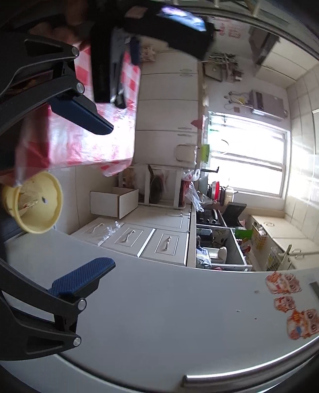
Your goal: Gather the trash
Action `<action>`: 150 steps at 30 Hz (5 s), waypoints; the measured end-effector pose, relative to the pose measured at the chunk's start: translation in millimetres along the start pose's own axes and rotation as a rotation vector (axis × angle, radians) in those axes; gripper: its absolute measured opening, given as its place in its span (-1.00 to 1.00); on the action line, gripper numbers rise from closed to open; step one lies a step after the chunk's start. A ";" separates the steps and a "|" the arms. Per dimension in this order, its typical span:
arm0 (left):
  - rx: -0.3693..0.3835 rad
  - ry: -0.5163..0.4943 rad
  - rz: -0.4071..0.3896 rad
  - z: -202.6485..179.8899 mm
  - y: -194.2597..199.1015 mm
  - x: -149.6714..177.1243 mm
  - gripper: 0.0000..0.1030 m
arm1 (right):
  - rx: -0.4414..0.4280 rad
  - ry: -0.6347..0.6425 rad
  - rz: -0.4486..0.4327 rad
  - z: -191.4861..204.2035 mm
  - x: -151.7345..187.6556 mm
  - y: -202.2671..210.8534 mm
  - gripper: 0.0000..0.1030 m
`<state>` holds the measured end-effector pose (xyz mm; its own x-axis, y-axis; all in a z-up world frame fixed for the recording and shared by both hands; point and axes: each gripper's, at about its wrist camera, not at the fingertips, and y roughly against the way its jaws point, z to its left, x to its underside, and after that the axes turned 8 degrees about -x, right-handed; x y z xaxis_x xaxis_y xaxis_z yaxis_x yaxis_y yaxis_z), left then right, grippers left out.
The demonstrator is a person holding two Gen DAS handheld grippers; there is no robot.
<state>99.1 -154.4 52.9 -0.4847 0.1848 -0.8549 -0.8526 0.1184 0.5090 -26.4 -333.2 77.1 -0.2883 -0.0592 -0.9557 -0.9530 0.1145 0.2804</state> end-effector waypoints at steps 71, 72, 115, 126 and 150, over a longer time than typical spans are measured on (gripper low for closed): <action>-0.012 0.014 0.052 30.3 3.0 40.2 0.85 | 0.032 0.010 0.001 33.3 30.4 14.0 0.86; -0.012 0.014 0.053 30.4 3.3 40.2 0.85 | 0.031 0.010 0.000 33.0 30.3 13.8 0.86; -0.027 0.012 0.043 31.8 6.5 35.8 0.85 | 0.032 0.013 0.005 33.3 31.3 12.9 0.86; -0.027 0.011 0.042 31.7 6.5 36.3 0.85 | 0.032 0.016 0.006 33.2 31.1 13.3 0.86; -0.004 0.071 -0.001 42.2 15.1 36.7 0.84 | 0.031 0.023 0.011 32.0 35.4 9.7 0.86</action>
<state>76.7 -104.6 33.4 -0.4962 0.1148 -0.8606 -0.8539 0.1146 0.5077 -42.9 -302.4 43.1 -0.3010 -0.0804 -0.9502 -0.9466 0.1455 0.2876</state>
